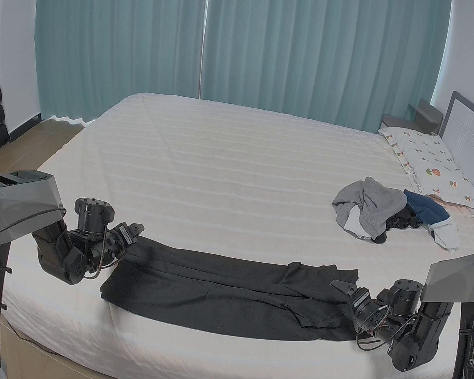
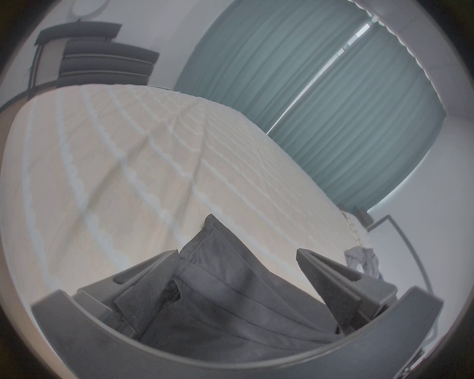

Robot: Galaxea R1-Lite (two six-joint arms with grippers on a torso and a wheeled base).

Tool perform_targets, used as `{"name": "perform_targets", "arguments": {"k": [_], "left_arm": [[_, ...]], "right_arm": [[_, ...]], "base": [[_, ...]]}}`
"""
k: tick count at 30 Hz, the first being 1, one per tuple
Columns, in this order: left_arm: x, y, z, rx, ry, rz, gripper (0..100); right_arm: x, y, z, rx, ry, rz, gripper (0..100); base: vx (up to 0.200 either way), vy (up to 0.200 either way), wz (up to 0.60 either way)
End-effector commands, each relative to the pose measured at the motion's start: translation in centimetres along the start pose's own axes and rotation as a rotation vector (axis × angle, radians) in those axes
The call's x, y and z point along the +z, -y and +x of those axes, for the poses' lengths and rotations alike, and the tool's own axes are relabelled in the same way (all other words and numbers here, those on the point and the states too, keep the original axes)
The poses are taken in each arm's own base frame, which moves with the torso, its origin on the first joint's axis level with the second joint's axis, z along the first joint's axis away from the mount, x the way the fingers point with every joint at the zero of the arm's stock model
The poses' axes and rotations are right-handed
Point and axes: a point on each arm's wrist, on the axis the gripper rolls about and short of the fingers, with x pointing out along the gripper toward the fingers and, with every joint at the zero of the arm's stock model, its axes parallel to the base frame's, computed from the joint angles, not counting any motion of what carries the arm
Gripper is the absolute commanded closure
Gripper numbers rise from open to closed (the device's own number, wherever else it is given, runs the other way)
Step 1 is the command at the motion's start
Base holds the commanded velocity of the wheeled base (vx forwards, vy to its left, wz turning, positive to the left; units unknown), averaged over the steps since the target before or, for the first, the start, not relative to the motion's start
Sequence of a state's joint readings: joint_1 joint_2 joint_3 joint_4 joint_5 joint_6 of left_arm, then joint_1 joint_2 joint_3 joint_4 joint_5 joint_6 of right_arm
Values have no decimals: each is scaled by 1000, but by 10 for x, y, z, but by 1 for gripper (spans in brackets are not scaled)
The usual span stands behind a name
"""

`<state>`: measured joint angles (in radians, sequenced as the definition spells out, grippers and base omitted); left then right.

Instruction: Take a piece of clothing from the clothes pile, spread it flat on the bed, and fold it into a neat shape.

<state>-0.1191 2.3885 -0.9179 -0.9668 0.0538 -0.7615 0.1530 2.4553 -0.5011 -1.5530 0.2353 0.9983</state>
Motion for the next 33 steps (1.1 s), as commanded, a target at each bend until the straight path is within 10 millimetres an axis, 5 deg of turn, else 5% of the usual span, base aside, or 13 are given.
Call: {"name": "perform_targets", "arguments": {"k": [1,15,33], "left_arm": [[-5,-3,31,24,-25,102,0],[-31,-20,34,109,-109,151,0],[-40,-27,28,95,-101,197,0]], "right_arm": [[-2,0,0,6,-1,-7,0],[-3,1,0,-1,-3,-12,0],[-5,3,1,-7,-9,-30,0]], "base": [[0,0,0],[0,0,0],[0,0,0]]}}
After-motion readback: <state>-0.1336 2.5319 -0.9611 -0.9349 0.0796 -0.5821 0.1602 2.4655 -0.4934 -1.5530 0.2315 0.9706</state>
